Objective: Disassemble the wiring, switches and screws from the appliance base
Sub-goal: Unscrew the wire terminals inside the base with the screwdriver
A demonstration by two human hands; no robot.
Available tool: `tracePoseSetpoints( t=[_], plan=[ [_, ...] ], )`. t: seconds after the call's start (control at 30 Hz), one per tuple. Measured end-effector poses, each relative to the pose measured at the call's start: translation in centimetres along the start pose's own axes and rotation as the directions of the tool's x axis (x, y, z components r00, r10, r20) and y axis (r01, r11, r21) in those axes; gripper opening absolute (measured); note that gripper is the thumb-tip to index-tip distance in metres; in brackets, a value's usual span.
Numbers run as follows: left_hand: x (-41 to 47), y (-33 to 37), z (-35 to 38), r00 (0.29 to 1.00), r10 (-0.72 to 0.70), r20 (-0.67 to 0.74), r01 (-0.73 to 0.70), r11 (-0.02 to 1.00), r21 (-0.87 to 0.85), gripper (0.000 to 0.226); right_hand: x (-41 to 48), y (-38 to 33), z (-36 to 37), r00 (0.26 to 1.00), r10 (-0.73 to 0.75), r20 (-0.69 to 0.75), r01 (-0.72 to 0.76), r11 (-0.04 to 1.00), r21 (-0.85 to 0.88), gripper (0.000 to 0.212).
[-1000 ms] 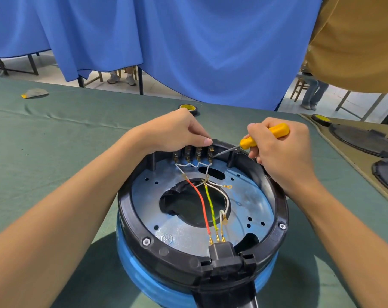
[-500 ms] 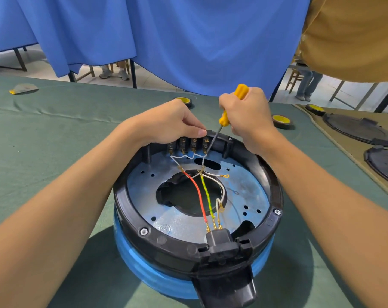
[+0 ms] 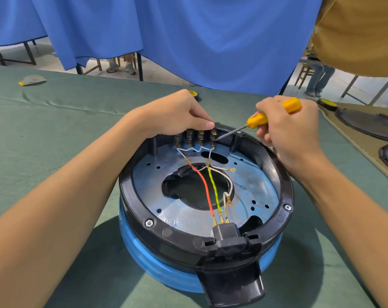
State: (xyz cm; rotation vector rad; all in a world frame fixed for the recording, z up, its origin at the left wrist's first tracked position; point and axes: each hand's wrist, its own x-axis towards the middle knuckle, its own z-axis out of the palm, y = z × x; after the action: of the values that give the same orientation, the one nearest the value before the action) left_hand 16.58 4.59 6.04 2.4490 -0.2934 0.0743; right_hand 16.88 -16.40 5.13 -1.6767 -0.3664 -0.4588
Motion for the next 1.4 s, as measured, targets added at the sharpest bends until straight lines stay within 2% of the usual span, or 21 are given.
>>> tracePoseSetpoints(
  t=[0.37,0.57,0.67,0.73,0.87,1.1,1.2,1.4],
  plan=[
    [0.8,-0.8,0.1,1.000,0.016,0.021,-0.016,1.000,-0.022,0.016,-0.3,-0.3,0.1,0.996,-0.041,0.084,0.050,0.993,-0.106,0.030],
    [0.8,-0.8,0.1,0.999,0.035,0.009,-0.035,0.999,-0.005,0.017,2.3,-1.1,1.6,0.984,0.109,0.143,-0.102,0.993,-0.055,0.037],
    [0.7,-0.6,0.1,0.999,0.039,0.004,-0.039,0.999,-0.006,0.017,3.7,-1.3,2.6,0.962,0.231,0.145,-0.229,0.973,-0.030,0.032],
    [0.6,-0.5,0.0,0.999,0.036,0.003,-0.036,0.999,-0.008,0.018,4.2,-1.4,3.0,0.957,0.254,0.139,-0.250,0.967,-0.048,0.034],
    [0.6,-0.4,0.1,1.000,0.029,0.010,-0.028,0.999,-0.015,0.018,3.7,-1.1,2.5,0.965,0.235,0.118,-0.234,0.972,-0.026,0.033],
    [0.3,-0.4,0.0,1.000,0.023,0.009,-0.022,0.999,-0.027,0.020,1.3,-0.3,0.6,0.975,0.203,0.088,-0.212,0.970,0.115,0.039],
    [0.3,-0.4,0.1,1.000,0.016,0.012,-0.016,1.000,-0.027,0.019,1.1,-0.1,0.5,0.980,0.187,0.070,-0.194,0.974,0.113,0.036],
    [0.5,-0.6,0.2,1.000,0.013,0.008,-0.013,0.999,-0.034,0.018,1.0,0.2,0.4,0.992,0.116,0.055,-0.118,0.992,0.038,0.045]
  ],
)
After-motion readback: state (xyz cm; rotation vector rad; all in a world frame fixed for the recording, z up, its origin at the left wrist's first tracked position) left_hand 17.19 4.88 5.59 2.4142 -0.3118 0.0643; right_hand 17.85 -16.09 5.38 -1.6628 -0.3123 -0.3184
